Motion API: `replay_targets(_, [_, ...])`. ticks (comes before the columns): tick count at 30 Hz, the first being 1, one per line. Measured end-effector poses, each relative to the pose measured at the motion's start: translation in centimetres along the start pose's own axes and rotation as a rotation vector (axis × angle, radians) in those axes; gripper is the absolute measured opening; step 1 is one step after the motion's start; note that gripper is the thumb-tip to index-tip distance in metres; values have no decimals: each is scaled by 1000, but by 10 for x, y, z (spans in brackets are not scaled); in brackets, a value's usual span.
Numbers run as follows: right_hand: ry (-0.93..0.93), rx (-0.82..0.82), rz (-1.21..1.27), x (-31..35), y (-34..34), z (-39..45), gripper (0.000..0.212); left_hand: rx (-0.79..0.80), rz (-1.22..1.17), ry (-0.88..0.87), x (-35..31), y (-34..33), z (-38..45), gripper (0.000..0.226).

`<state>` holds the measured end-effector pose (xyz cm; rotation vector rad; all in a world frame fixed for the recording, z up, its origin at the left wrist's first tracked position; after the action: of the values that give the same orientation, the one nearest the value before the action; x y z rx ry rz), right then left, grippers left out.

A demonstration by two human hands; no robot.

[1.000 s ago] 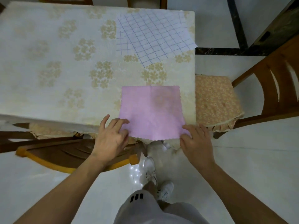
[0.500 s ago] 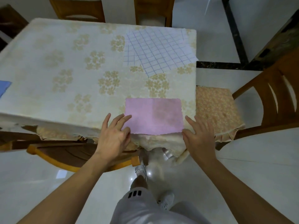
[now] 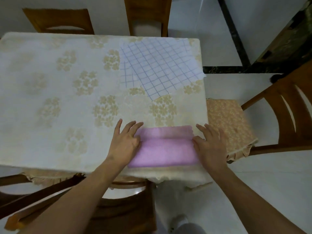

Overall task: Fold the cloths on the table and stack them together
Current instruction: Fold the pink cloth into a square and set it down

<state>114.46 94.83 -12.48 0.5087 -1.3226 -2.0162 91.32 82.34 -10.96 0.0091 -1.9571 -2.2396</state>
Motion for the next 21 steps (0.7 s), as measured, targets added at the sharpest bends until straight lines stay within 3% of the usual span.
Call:
replay_targets(11, [-51,176,-80,-7,-73,46,13,52,-45,27,34,-66,44,18])
replay_targets(21, [-91,255,-39,-8,-100,55,9,105,-102,110,53,-88,56,16])
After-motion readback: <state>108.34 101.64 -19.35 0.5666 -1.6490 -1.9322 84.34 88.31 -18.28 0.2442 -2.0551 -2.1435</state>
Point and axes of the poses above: each hand's wrist, its own z-axis towards the middle knuckle, its own y-axis out of the back of the hand, x = y × z, the point moved 8 cm from there along z, towards the middle knuckle, and after that the axes turned 1 degree about -x, right-handed, at the moved point
